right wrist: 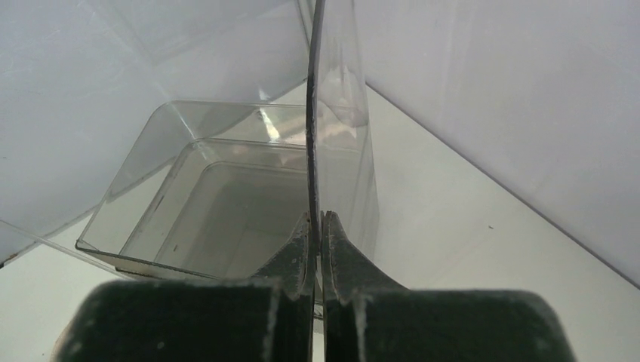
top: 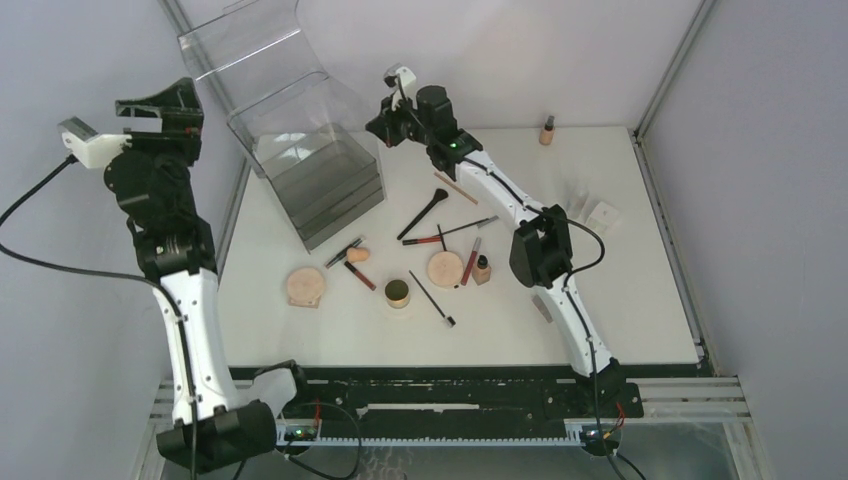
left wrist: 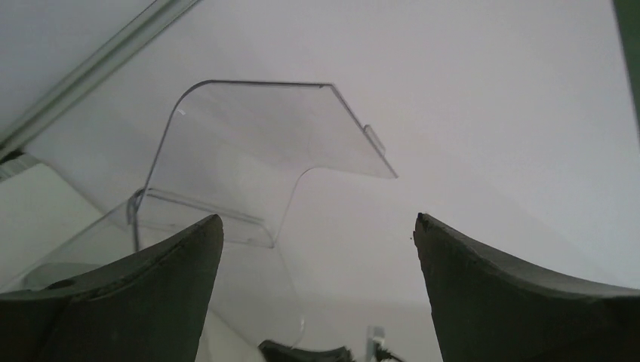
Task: Organize the makeup
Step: Move the storage box to the center of the board, then pick up the makeup from the center of the board.
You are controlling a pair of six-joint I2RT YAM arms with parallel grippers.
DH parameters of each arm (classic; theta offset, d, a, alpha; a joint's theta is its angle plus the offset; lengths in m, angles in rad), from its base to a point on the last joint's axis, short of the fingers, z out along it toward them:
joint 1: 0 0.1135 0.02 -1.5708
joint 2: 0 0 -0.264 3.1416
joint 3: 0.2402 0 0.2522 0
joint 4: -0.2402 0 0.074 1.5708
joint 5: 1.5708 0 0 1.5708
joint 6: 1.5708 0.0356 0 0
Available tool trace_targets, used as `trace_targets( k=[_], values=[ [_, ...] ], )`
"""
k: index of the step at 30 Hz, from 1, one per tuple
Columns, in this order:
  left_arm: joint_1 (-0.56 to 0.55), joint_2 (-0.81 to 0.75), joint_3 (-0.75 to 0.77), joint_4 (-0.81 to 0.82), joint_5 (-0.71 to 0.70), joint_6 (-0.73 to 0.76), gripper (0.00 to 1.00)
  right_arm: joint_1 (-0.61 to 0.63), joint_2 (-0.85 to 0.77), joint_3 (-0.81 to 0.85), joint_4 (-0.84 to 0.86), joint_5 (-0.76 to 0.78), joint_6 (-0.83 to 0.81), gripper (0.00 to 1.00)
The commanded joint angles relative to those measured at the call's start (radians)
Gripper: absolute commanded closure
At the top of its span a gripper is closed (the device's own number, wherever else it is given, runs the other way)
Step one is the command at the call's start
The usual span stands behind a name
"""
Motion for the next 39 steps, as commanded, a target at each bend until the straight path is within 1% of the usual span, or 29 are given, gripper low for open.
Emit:
trace_targets(
  k=[1, 2, 3, 4, 7, 10, 13, 14, 15, 17, 20, 22, 24, 26, 28, 31, 33, 36, 39],
  values=[
    [-0.021, -0.079, -0.061, -0.136, -0.008, 0.213, 0.0, 0.037, 0.01, 0.077, 0.074, -0.091, 0.143, 0.94],
    [-0.026, -0.088, -0.068, -0.155, -0.001, 0.23, 0.0, 0.039, 0.005, 0.076, 0.076, -0.083, 0.155, 0.8],
    [-0.029, -0.097, -0.077, -0.176, 0.007, 0.24, 0.0, 0.038, -0.006, 0.067, 0.077, -0.081, 0.166, 0.59],
    [-0.034, -0.109, -0.089, -0.185, 0.017, 0.25, 0.0, 0.036, -0.027, 0.049, 0.083, -0.08, 0.174, 0.49],
    [-0.063, -0.155, -0.117, -0.214, 0.016, 0.298, 0.0, 0.032, -0.154, -0.065, 0.096, -0.059, 0.172, 0.3],
    [-0.112, -0.205, -0.122, -0.279, -0.012, 0.377, 0.0, 0.023, -0.306, -0.212, 0.078, 0.006, 0.164, 0.17],
    [-0.171, -0.255, -0.126, -0.331, -0.041, 0.442, 0.0, 0.015, -0.464, -0.368, 0.024, 0.077, 0.167, 0.08],
    [-0.197, -0.271, -0.122, -0.358, -0.06, 0.468, 0.0, 0.014, -0.512, -0.418, -0.002, 0.076, 0.153, 0.02],
    [-0.232, -0.285, -0.12, -0.387, -0.083, 0.495, 0.0, 0.014, -0.556, -0.461, -0.04, 0.079, 0.134, 0.0],
    [-0.288, -0.335, -0.155, -0.434, -0.121, 0.533, 0.0, 0.02, -0.647, -0.55, -0.125, 0.125, 0.095, 0.0],
    [-0.373, -0.449, -0.267, -0.482, -0.178, 0.567, 0.0, 0.039, -0.806, -0.802, -0.162, 0.256, 0.067, 0.0],
    [-0.445, -0.496, -0.336, -0.528, -0.227, 0.599, 0.0, 0.042, -0.925, -1.02, -0.107, 0.326, 0.106, 0.0],
    [-0.543, -0.507, -0.385, -0.584, -0.293, 0.616, 0.0, 0.043, -1.061, -1.208, -0.059, 0.392, 0.188, 0.0],
    [-0.672, -0.486, -0.431, -0.631, -0.377, 0.601, 0.0, 0.043, -1.14, -1.329, -0.083, 0.448, 0.288, 0.0],
    [-0.838, -0.453, -0.461, -0.663, -0.486, 0.568, 0.0, 0.045, -1.174, -1.367, -0.2, 0.504, 0.343, 0.0],
    [-1.08, -0.378, -0.491, -0.696, -0.649, 0.523, 0.0, 0.07, -1.2, -1.375, -0.398, 0.613, 0.384, 0.0],
    [-1.191, -0.31, -0.496, -0.712, -0.725, 0.522, 0.0, 0.089, -1.237, -1.392, -0.485, 0.708, 0.415, 0.0],
    [-1.298, -0.193, -0.49, -0.711, -0.752, 0.564, 0.0, 0.091, -1.308, -1.42, -0.555, 0.78, 0.472, 0.0],
    [-1.318, -0.085, -0.471, -0.705, -0.703, 0.587, 0.0, 0.091, -1.372, -1.454, -0.566, 0.781, 0.489, 0.0]
  ],
)
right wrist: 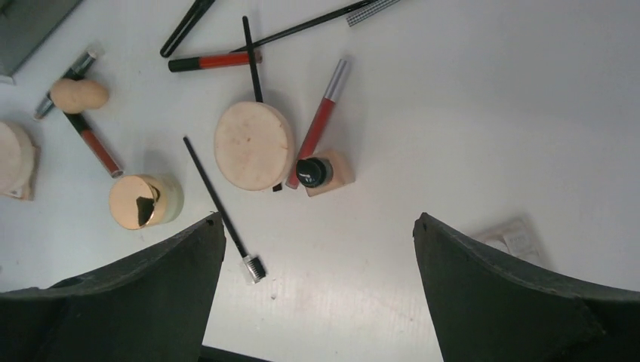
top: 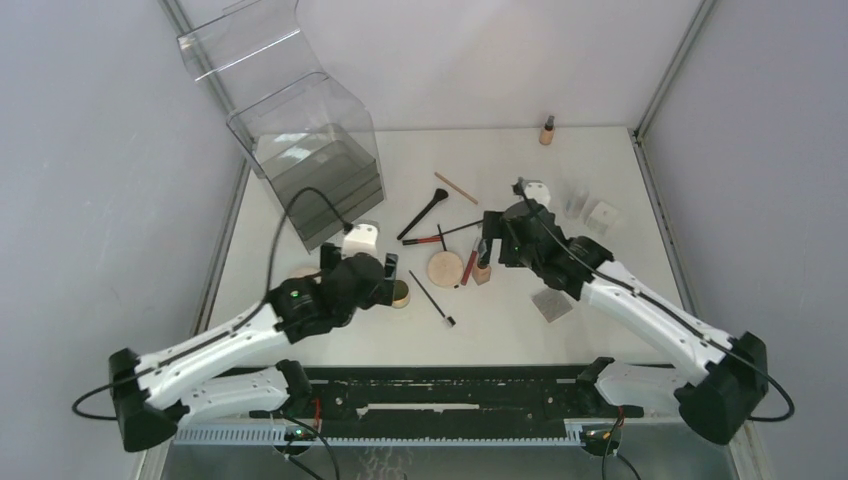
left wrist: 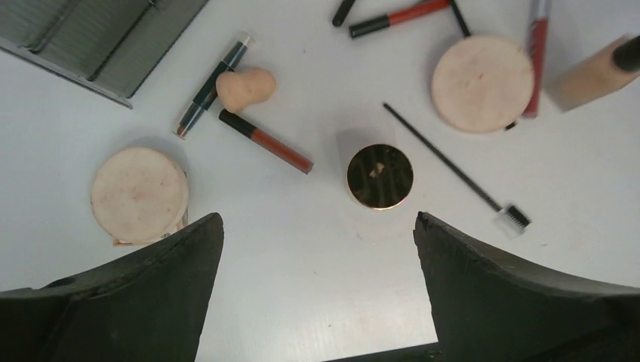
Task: Organize the makeup
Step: Pick up the makeup from the center of the board.
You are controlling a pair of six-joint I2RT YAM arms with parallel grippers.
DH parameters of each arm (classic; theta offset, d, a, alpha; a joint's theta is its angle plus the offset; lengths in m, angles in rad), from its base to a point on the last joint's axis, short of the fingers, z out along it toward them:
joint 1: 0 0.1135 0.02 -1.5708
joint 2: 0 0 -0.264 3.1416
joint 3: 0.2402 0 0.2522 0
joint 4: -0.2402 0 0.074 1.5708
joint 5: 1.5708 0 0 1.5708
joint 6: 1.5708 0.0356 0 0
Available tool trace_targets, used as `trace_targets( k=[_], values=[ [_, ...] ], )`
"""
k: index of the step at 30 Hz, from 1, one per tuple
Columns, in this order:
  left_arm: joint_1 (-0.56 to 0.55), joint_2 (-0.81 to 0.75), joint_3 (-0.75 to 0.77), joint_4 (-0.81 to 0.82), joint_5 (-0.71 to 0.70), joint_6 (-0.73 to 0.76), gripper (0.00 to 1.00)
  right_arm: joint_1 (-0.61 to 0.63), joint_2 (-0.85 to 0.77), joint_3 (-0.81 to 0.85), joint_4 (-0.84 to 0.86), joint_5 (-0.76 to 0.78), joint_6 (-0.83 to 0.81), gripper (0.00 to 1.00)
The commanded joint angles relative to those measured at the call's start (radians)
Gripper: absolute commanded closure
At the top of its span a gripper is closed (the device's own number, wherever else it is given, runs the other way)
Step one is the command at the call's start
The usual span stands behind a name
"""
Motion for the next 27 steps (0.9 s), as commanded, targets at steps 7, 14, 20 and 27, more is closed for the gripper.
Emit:
trace_targets(
  k=[7, 14, 20, 27],
  values=[
    [0.012, 0.178, 0.029, 0.043, 0.047, 0.001, 0.0, 0.004, -0.102, -0.082, -0.075, -0.007, 0.123, 0.0],
    [0.065, 0.244, 0.004, 0.117, 0.27, -0.093, 0.0, 0.004, -0.082, -0.121, -0.058, -0.076, 0.182, 0.0],
    [0.074, 0.356, -0.004, 0.159, 0.308, -0.143, 0.0, 0.0, -0.098, -0.124, -0.054, -0.046, 0.156, 0.0],
    [0.096, 0.402, -0.033, 0.199, 0.298, -0.169, 0.0, -0.009, -0.094, -0.123, -0.054, -0.048, 0.14, 0.0]
  ],
)
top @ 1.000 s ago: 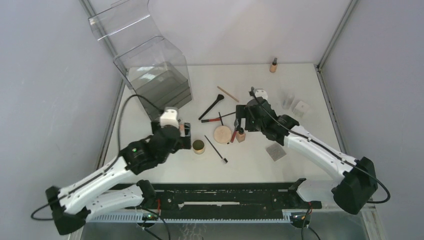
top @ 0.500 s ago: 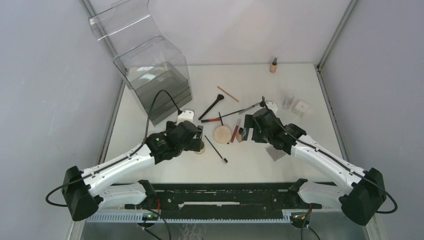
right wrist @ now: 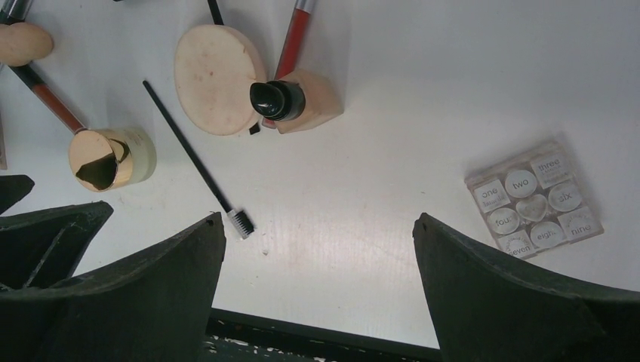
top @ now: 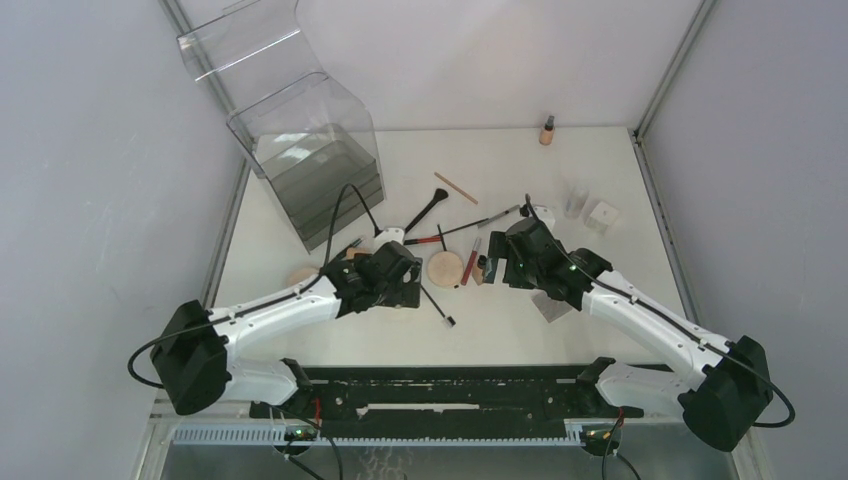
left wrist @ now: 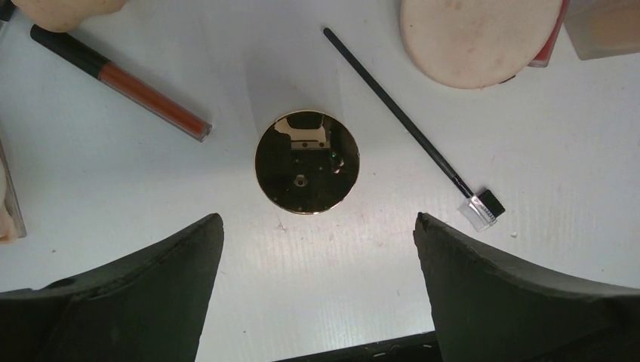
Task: Organize the makeup
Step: Pick up the makeup from the center of the board.
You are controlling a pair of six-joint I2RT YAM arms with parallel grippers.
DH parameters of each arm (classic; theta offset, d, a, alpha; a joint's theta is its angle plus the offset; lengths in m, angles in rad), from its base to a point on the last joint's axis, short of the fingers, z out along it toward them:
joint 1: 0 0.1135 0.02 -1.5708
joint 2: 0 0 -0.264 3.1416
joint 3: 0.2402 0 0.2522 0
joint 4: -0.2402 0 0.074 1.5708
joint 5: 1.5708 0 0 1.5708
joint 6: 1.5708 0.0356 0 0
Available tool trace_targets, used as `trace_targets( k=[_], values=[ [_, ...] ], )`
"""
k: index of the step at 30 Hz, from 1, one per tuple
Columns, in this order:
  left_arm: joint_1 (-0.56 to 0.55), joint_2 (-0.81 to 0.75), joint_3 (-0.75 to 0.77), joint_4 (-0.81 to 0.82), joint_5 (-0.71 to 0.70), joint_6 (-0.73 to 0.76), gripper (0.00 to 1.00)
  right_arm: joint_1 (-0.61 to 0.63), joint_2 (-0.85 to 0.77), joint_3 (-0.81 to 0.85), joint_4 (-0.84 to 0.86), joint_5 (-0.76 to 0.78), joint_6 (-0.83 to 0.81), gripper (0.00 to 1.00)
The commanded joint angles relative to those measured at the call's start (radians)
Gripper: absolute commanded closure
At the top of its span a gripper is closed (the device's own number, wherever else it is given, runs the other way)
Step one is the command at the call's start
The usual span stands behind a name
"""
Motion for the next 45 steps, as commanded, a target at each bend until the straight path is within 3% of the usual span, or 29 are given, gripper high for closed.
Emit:
trace_targets(
  k=[1, 9, 20, 33, 38, 41, 45],
  values=[
    [0.018, 0.017, -0.013, 0.05, -0.011, -0.027, 0.0, -0.006, -0.012, 0.01, 0.024, 0.007, -0.012, 0.0],
    [0.058, 0.089, -0.034, 0.135, 0.003, -0.016, 0.07, 0.001, 0.004, 0.003, 0.056, 0.004, -0.008, 0.0],
    [0.052, 0.153, -0.026, 0.171, -0.028, 0.014, 0.29, 0.016, 0.015, -0.044, 0.12, -0.014, 0.024, 0.0],
    [0.039, 0.161, -0.008, 0.163, -0.064, 0.036, 0.35, 0.02, 0.026, -0.076, 0.157, -0.016, 0.026, 0.0],
    [0.034, 0.166, -0.006, 0.17, -0.056, 0.041, 0.46, 0.021, 0.032, -0.076, 0.167, -0.022, 0.026, 0.0],
    [0.033, 0.144, 0.001, 0.159, -0.053, 0.044, 0.62, 0.022, 0.032, -0.076, 0.171, -0.023, 0.026, 0.0],
    [0.044, 0.046, 0.046, 0.1, -0.081, 0.087, 0.71, 0.023, 0.025, -0.076, 0.17, -0.021, 0.028, 0.01]
  ],
)
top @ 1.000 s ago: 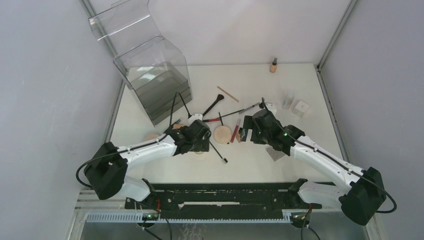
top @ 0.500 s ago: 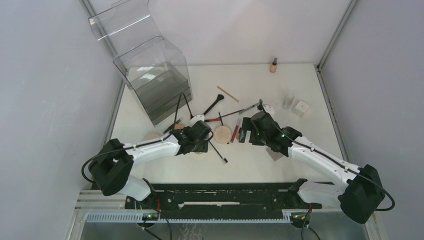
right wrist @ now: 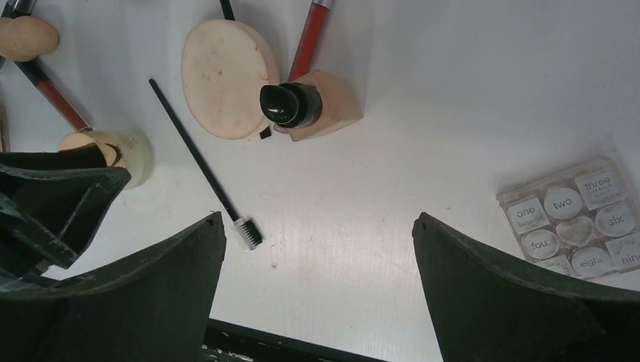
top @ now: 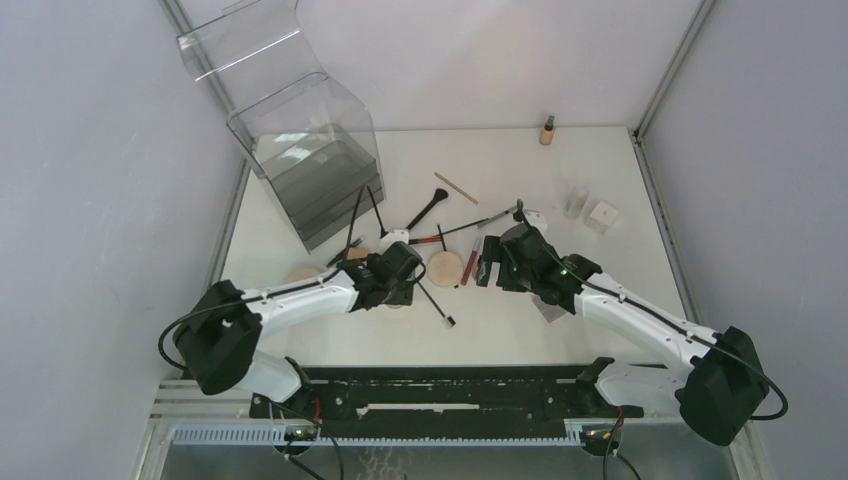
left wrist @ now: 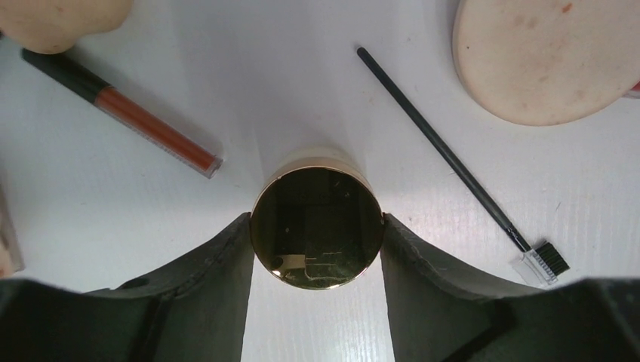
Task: Organize the makeup
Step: Pick up the makeup from the center of the board, then place the makeup in the drawer.
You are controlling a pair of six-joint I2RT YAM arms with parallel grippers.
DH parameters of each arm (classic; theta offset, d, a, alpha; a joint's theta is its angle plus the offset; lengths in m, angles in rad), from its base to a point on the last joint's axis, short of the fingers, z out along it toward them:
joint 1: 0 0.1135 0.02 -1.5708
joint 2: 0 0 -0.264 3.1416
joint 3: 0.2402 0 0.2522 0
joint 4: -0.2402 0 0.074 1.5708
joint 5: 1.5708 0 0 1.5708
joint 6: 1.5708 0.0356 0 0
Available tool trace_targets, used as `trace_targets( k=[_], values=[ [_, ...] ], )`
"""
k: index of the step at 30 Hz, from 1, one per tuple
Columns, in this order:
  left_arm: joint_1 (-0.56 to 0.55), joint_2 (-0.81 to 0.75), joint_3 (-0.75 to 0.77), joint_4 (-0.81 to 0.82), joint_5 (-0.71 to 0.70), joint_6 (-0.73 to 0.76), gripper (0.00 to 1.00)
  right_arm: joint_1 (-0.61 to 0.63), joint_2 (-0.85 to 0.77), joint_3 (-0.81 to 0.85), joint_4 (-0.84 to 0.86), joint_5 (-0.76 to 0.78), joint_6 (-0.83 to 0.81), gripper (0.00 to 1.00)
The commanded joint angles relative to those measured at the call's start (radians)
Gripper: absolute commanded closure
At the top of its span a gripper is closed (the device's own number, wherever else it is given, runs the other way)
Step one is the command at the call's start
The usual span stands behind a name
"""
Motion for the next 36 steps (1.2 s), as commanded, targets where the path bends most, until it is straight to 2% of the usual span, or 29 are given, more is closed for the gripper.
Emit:
trace_targets(
  k=[1, 6, 11, 17, 21, 30, 36],
  values=[
    [0.014, -0.139, 0.093, -0.05, -0.056, 0.065, 0.72, 0.009, -0.008, 0.001, 0.038, 0.006, 0.015, 0.01],
    [0.081, -0.258, 0.221, -0.162, -0.13, 0.149, 0.76, 0.01, -0.015, 0.001, 0.031, 0.014, 0.016, 0.01],
    [0.237, -0.271, 0.371, -0.216, -0.175, 0.22, 0.76, 0.013, -0.025, -0.004, 0.031, 0.022, 0.02, 0.01],
    [0.395, -0.143, 0.577, -0.209, -0.244, 0.274, 0.77, 0.019, -0.035, -0.009, 0.028, 0.024, 0.034, 0.01],
    [0.457, -0.049, 0.672, -0.182, -0.284, 0.308, 0.77, 0.024, -0.058, -0.012, 0.003, 0.045, 0.039, 0.01],
    [0.516, 0.112, 0.827, -0.147, -0.277, 0.347, 0.77, 0.024, -0.093, -0.031, -0.017, 0.062, 0.048, 0.01],
    [0.541, 0.175, 0.891, -0.117, -0.207, 0.339, 0.77, 0.024, -0.115, -0.042, -0.027, 0.068, 0.055, 0.02]
  ],
)
